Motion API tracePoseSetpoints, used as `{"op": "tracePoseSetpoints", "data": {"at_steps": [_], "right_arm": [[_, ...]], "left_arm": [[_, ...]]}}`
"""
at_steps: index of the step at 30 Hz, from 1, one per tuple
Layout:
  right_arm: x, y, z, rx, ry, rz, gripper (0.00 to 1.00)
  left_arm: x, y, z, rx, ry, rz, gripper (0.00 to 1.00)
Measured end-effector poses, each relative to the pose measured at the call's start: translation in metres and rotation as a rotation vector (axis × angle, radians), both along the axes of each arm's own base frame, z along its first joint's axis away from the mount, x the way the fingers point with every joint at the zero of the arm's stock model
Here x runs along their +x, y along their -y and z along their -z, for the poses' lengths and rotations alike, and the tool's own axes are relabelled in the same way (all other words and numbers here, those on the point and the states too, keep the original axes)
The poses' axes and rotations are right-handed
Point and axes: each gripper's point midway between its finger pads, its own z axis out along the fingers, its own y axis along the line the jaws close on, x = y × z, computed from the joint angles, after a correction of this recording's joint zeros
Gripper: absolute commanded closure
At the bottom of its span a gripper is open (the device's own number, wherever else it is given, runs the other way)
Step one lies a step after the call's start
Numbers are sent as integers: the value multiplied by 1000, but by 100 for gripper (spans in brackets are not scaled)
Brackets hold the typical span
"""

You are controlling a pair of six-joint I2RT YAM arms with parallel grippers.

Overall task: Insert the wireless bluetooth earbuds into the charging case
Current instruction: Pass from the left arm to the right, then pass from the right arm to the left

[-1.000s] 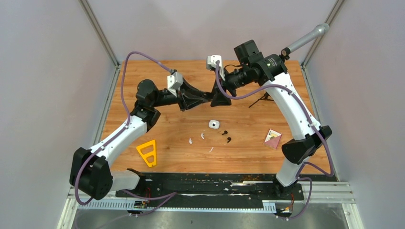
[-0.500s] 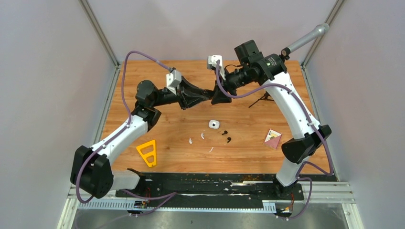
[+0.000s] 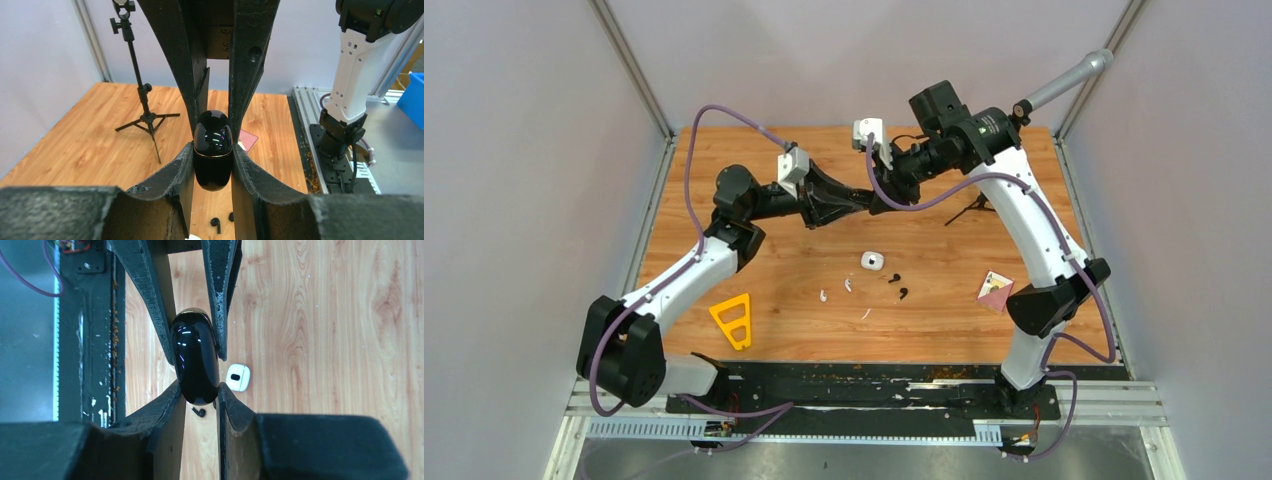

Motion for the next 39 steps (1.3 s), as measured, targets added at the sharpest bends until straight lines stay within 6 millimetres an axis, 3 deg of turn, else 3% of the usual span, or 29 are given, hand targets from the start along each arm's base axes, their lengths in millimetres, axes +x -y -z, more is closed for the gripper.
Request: {"op": "tracePoseSetpoints", "data": {"at_steps": [11, 26, 39], "right_arm": [[-3, 4, 12, -109, 73, -21, 100], [0, 8, 12, -136, 94, -5, 100], [2, 9, 19, -202, 104, 1, 100]], "left_arm": [[1, 0, 17, 42, 12, 1, 52], [4, -1, 39, 96, -4, -12, 57], [2, 2, 43, 102, -2, -11, 61]]}}
